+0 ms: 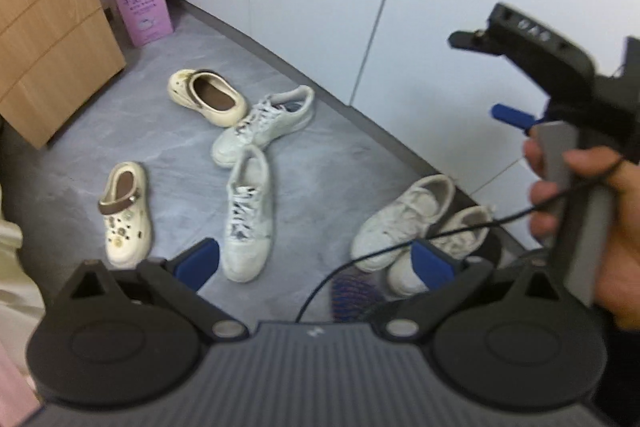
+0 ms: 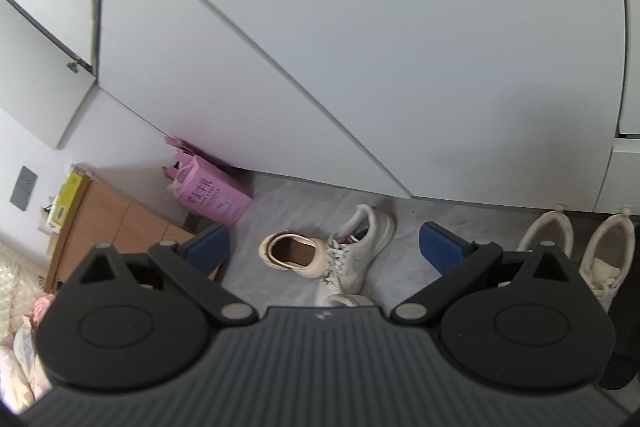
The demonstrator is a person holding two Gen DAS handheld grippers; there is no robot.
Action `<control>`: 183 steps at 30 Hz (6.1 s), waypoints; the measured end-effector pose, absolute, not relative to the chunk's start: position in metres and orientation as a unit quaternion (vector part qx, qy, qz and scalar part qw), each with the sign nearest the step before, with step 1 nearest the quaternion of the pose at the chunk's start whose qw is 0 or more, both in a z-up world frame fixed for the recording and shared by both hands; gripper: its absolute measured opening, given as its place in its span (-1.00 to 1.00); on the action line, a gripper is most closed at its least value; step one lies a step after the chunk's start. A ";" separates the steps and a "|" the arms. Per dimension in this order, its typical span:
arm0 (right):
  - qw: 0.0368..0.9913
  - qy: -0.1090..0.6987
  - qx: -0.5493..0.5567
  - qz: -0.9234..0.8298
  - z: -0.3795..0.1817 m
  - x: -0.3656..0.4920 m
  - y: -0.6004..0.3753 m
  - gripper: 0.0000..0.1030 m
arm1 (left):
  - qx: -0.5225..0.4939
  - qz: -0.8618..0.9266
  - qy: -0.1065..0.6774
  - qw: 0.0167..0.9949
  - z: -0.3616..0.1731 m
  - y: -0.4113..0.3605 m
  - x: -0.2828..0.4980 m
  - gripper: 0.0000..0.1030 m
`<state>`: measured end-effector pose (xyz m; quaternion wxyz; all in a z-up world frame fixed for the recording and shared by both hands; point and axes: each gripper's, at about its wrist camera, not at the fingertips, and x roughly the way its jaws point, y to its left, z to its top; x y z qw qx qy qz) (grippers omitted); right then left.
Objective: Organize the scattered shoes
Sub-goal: 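Set the white sneaker down on the floor and open the left gripper, then lower the right gripper onto a white sneaker and grasp its heel, then carry the white sneaker with the right gripper toward the wardrobe base, then set the sneaker beside the lined-up sneakers and open the right gripper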
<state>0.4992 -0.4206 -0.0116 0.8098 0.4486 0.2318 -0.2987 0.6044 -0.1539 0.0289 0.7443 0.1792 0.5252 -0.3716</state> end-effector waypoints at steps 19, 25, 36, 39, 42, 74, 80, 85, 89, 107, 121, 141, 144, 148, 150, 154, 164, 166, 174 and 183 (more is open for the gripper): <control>0.811 0.254 0.456 -0.266 -0.015 0.507 -0.415 1.00 | 0.173 -0.397 0.558 0.708 0.023 -0.155 0.591 1.00; 0.808 0.257 0.457 -0.267 -0.015 0.506 -0.416 1.00 | 0.178 -0.391 0.570 0.701 0.019 -0.155 0.591 0.99; 0.814 0.275 0.442 -0.256 -0.015 0.513 -0.411 1.00 | 0.176 -0.371 0.567 0.714 0.016 -0.156 0.599 0.99; 0.816 0.280 0.438 -0.253 -0.015 0.515 -0.409 1.00 | 0.179 -0.358 0.555 0.729 0.016 -0.158 0.605 1.00; 0.817 0.290 0.429 -0.252 -0.016 0.521 -0.406 1.00 | 0.185 -0.337 0.532 0.755 0.020 -0.157 0.614 1.00; 0.773 0.462 0.337 -0.274 -0.107 0.628 -0.368 1.00 | 0.132 -0.234 0.467 0.842 0.054 -0.130 0.625 1.00; 0.788 0.449 0.349 -0.235 -0.200 0.672 -0.326 1.00 | 0.135 -0.260 0.462 0.837 0.062 -0.136 0.609 1.00; 0.799 0.438 0.359 -0.202 -0.278 0.709 -0.291 1.00 | 0.122 -0.249 0.434 0.857 0.058 -0.147 0.612 1.00; 0.797 0.428 0.342 -0.255 -0.325 0.725 -0.280 1.00 | 0.129 -0.252 0.474 0.834 0.042 -0.167 0.645 1.00; 0.788 0.476 0.263 -0.289 -0.394 0.756 -0.265 0.71 | 0.190 -0.359 0.477 0.780 0.012 -0.184 0.680 1.00; 0.678 0.389 0.382 -0.493 -0.382 0.628 -0.361 0.68 | 0.182 -0.417 0.498 0.738 0.021 -0.170 0.636 1.00; 0.648 0.355 0.409 -0.536 -0.397 0.612 -0.462 0.70 | 0.209 -0.399 0.556 0.699 -0.019 -0.217 0.639 1.00; 0.646 0.359 0.410 -0.535 -0.400 0.612 -0.466 0.70 | 0.215 -0.398 0.544 0.707 -0.020 -0.219 0.640 1.00; 0.654 0.355 0.408 -0.530 -0.405 0.608 -0.465 0.73 | 0.218 -0.383 0.538 0.719 -0.024 -0.217 0.648 1.00; 0.657 0.357 0.408 -0.524 -0.407 0.607 -0.464 0.75 | 0.214 -0.373 0.541 0.723 -0.027 -0.213 0.655 1.00; 0.660 0.366 0.419 -0.505 -0.404 0.603 -0.460 0.84 | 0.199 -0.359 0.549 0.728 -0.025 -0.204 0.679 1.00; 0.652 0.342 0.464 -0.493 -0.364 0.598 -0.428 1.00 | 0.151 -0.289 0.537 0.778 -0.014 -0.158 0.743 1.00; 0.666 0.347 0.453 -0.480 -0.349 0.599 -0.416 1.00 | 0.149 -0.285 0.541 0.777 -0.015 -0.151 0.748 1.00; 0.717 0.380 0.424 -0.403 -0.247 0.617 -0.379 1.00 | 0.137 -0.277 0.531 0.789 -0.006 -0.130 0.758 1.00; 0.790 0.361 0.366 -0.334 -0.088 0.619 -0.356 1.00 | 0.102 -0.290 0.514 0.801 0.005 -0.121 0.770 1.00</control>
